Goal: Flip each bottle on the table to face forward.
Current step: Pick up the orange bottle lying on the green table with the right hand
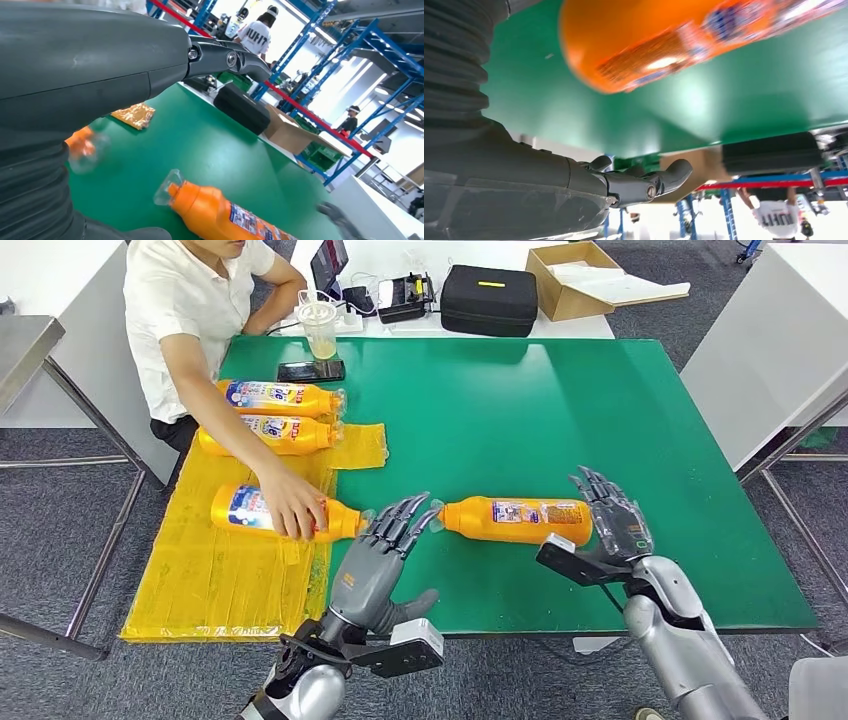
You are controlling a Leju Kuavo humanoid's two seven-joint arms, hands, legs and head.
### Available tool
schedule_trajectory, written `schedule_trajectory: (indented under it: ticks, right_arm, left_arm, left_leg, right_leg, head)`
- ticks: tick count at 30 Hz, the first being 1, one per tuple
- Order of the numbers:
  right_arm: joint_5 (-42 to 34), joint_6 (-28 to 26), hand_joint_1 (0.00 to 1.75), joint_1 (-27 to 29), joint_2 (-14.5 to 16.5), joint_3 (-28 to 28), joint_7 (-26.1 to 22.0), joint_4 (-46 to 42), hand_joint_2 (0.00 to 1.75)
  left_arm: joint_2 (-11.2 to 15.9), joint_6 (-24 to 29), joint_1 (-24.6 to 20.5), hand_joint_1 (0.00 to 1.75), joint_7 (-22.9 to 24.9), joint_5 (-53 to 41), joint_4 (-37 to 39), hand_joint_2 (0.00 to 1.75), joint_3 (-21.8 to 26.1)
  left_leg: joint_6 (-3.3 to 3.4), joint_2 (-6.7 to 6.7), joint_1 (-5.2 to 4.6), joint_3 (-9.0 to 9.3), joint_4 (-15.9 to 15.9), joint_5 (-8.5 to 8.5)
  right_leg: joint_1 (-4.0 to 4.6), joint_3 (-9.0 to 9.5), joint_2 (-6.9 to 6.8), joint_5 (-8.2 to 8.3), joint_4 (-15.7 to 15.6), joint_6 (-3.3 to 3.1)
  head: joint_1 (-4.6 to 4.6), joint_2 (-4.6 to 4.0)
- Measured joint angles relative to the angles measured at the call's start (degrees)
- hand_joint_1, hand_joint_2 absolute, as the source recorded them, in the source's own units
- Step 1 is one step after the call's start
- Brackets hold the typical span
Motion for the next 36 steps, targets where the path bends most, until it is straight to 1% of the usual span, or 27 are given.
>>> schedule_trajectory:
  ticks: [1, 7, 20, 24, 30, 36]
  right_arm:
    - [-0.35, 0.02, 0.0, -0.88, 0.84, 1.21, -0.15, 1.11, 1.75]
    - [-0.79, 0.13, 0.0, -2.74, 2.57, 4.14, -0.2, 3.18, 1.75]
    - [-1.78, 1.42, 0.0, -3.25, 3.58, 6.62, -0.02, 5.11, 1.75]
    - [-2.05, 2.28, 0.0, -3.67, 3.47, 7.14, 2.26, 5.95, 1.75]
    - [-1.67, 4.16, 0.0, -4.59, 2.82, 7.55, 8.0, 8.1, 1.75]
    - [-0.69, 3.84, 0.0, -6.23, 3.18, 7.97, 10.91, 10.11, 1.75]
  left_arm:
    - [-0.1, -0.11, -0.24, 0.0, -0.11, 0.47, 0.23, 1.75, -0.23]
    - [-0.44, -0.22, -0.68, 0.0, -0.46, 0.98, 0.98, 1.75, -0.55]
    - [-0.53, -0.72, -0.94, 0.0, -0.51, 1.83, 1.44, 1.75, -0.81]
    - [-0.53, -0.71, -1.1, 0.0, -0.51, 2.43, 1.69, 1.75, -1.25]
    - [-0.53, -0.54, -1.06, 0.0, -0.37, 2.87, 2.13, 1.75, -1.5]
    - [-0.53, -0.49, -1.07, 0.0, -0.33, 3.12, 2.5, 1.75, -1.62]
  left_leg:
    - [0.0, -0.01, 0.0, 0.0, 0.0, 0.0]
    - [0.0, -0.01, 0.0, -0.01, 0.0, 0.0]
    - [0.0, -0.01, 0.0, -0.01, 0.0, 0.0]
    - [0.0, -0.01, -0.01, -0.01, 0.01, 0.0]
    - [0.0, 0.0, -0.01, -0.01, 0.01, 0.0]
    - [0.0, 0.0, -0.01, -0.01, 0.0, 0.0]
  right_leg:
    - [0.0, 0.0, -0.01, 0.0, 0.0, 0.0]
    - [0.0, -0.01, -0.01, 0.0, 0.0, 0.0]
    - [0.0, 0.0, 0.0, 0.0, 0.0, 0.0]
    - [-0.01, -0.01, 0.0, 0.0, 0.0, 0.0]
    - [-0.01, 0.0, 0.0, 0.0, 0.0, 0.0]
    - [0.0, 0.0, 0.0, 0.0, 0.0, 0.0]
  head:
    - [0.0, 0.0]
    - [0.01, 0.0]
    - [0.01, 0.0]
    - [0.0, 0.0]
    - [0.0, 0.0]
    - [0.0, 0.0]
